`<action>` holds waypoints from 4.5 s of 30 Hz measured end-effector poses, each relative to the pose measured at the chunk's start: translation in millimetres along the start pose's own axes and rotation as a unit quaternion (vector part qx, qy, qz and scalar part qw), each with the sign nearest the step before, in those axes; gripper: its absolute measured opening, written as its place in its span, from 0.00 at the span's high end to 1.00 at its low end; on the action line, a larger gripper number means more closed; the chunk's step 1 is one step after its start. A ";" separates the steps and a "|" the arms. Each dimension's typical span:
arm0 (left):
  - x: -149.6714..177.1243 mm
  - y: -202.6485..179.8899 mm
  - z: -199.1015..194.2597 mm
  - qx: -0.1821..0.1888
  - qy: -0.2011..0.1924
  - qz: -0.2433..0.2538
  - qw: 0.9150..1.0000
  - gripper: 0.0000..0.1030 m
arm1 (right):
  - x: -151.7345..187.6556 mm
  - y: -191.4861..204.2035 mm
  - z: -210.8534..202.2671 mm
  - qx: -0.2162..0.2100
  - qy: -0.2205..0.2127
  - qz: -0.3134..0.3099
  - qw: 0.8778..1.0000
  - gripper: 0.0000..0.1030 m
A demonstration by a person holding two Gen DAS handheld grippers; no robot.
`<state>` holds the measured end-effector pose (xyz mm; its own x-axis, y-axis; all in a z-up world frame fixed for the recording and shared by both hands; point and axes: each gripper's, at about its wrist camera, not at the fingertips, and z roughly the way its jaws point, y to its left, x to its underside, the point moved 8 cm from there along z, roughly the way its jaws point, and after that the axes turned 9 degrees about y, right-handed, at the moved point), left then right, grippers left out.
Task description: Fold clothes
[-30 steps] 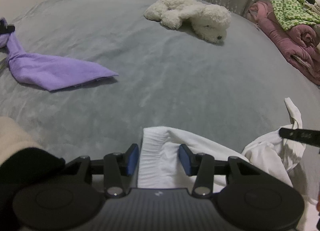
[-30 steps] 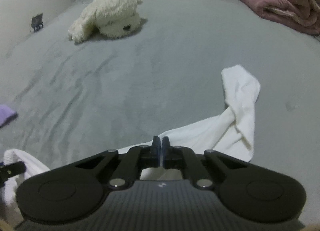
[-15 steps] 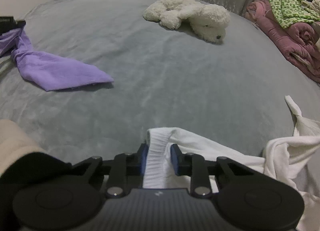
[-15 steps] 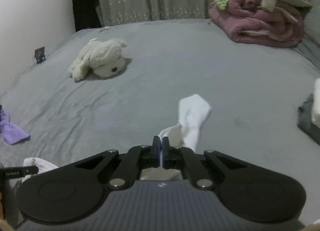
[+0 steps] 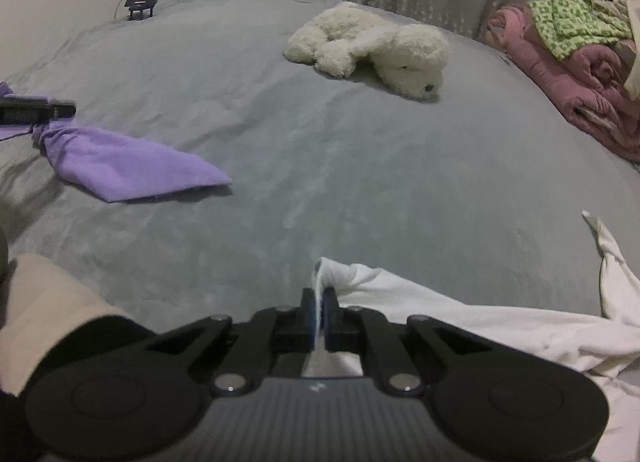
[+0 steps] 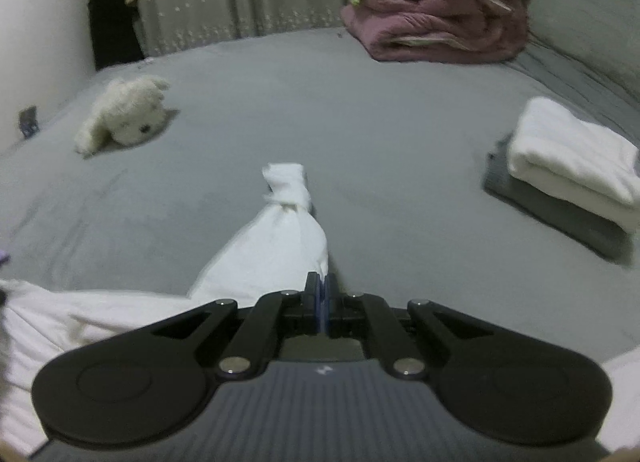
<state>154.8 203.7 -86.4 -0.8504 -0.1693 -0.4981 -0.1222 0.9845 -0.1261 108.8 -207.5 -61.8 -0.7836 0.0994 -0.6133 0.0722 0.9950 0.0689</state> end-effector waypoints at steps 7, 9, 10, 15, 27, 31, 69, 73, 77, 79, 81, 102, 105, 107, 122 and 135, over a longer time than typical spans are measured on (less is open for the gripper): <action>2.1 7.1 1.7 0.022 0.015 -0.013 1.000 0.97 | 28.3 -20.4 26.7 0.037 0.061 -0.003 0.997 0.99; 1.9 8.3 2.1 0.035 0.020 -0.019 0.999 0.94 | 30.4 -18.3 27.9 0.032 0.067 -0.008 0.997 0.97; 1.1 9.7 2.0 0.046 0.021 -0.025 0.998 0.93 | 29.8 -16.5 26.5 0.030 0.066 -0.010 0.997 0.96; -2.5 13.8 1.0 0.090 0.017 -0.049 0.995 0.87 | 20.5 -13.0 12.7 0.012 0.042 -0.009 0.999 0.76; -6.1 6.4 13.9 0.082 0.019 -0.028 0.996 0.76 | -1.3 53.0 13.8 -0.108 0.041 -0.072 0.991 0.65; -5.2 4.1 17.9 0.065 0.020 -0.014 0.998 0.76 | 0.4 75.2 24.3 -0.132 0.058 -0.107 0.984 0.65; -50.2 2.3 -0.8 -0.069 -0.089 0.014 0.994 0.95 | -42.4 177.0 45.0 -0.025 -0.068 -0.326 0.942 0.98; -55.4 9.6 5.3 -0.071 -0.088 -0.006 0.994 0.95 | -59.2 193.2 56.7 -0.009 -0.087 -0.337 0.937 0.98; -59.9 8.5 13.9 -0.073 -0.096 -0.016 0.993 0.95 | -71.4 203.8 75.0 0.002 -0.092 -0.342 0.935 0.98; -60.2 4.8 21.4 -0.075 -0.096 -0.011 0.992 0.95 | -74.8 205.7 85.5 0.006 -0.090 -0.342 0.935 0.98; -59.0 0.2 29.2 -0.077 -0.095 -0.001 0.992 0.95 | -76.4 204.6 97.0 0.008 -0.082 -0.338 0.938 0.98; -37.3 11.8 21.1 0.048 0.005 -0.056 0.997 0.60 | -49.2 192.8 83.3 -0.074 -0.012 -0.263 0.962 0.51; -29.3 14.1 11.9 0.061 0.013 -0.052 0.997 0.60 | -29.1 194.2 60.0 -0.092 -0.009 -0.264 0.960 0.51; -25.2 17.4 8.7 0.063 0.016 -0.050 0.997 0.60 | -12.7 194.5 43.8 -0.112 -0.004 -0.258 0.960 0.51; 0.2 19.3 -3.8 0.082 0.032 -0.017 0.996 0.66 | 83.5 240.4 -31.8 -0.207 0.013 -0.285 0.936 0.51; -9.0 37.1 3.6 0.076 0.009 -0.055 0.995 0.82 | 123.7 302.0 -43.6 -0.258 -0.015 -0.434 0.863 0.54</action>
<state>159.8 241.6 -89.7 -0.8455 -0.2743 -0.4580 -0.1380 0.9410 -0.3089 6.8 104.8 -82.5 -0.3883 -0.6731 -0.6294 -0.8243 0.5591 -0.0894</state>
